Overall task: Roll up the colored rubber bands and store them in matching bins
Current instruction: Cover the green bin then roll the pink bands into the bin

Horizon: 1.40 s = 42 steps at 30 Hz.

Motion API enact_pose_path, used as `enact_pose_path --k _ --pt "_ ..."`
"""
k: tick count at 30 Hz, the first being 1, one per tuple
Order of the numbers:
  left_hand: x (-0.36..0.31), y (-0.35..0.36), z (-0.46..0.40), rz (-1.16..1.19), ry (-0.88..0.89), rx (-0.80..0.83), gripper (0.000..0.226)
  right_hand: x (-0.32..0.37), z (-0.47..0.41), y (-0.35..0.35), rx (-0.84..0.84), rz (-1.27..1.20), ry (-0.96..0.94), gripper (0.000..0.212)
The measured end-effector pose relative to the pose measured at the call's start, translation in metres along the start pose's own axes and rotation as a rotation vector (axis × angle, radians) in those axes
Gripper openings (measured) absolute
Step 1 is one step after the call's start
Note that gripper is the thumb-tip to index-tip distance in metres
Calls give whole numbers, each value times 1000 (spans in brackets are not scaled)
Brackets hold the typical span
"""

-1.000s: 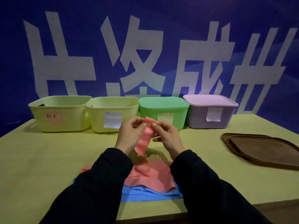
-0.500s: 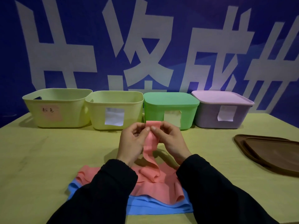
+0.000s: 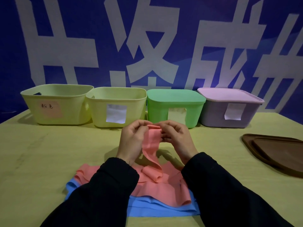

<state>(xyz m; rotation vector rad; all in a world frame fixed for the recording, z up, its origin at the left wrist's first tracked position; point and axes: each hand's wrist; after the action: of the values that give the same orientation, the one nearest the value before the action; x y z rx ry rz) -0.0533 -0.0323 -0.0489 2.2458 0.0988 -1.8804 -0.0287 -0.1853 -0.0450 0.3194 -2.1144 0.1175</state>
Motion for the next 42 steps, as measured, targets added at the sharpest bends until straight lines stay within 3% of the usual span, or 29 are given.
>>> enact_pose_path --k 3,17,24,29,34,39,42 --pt "-2 3 5 19 19 11 8 1 2 -1 11 25 -37 17" --pt "0 5 3 -29 94 -10 4 0 3 1 11 84 -92 16" --pt "-2 5 5 -39 81 23 24 -5 1 2 -68 7 -38 22" --pt "-3 5 5 -42 110 11 21 -5 1 1 -18 66 -105 9" --pt "-1 2 1 -48 109 -6 23 -5 2 2 23 18 -28 1" --pt "-4 3 5 -24 103 18 9 -9 0 -1 -14 49 -61 3" --pt "-5 3 6 20 80 38 20 -9 -1 -2 -28 38 -91 6"
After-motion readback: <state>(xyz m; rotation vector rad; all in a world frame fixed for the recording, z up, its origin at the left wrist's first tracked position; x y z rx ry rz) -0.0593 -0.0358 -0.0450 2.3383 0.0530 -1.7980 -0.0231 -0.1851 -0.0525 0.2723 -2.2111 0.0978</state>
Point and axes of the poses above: each hand's wrist, its own z-axis away from the middle knuckle, its own y-axis out of the palm, x = y × z, and after that the axes turned 9 degrees about -y, right-handed
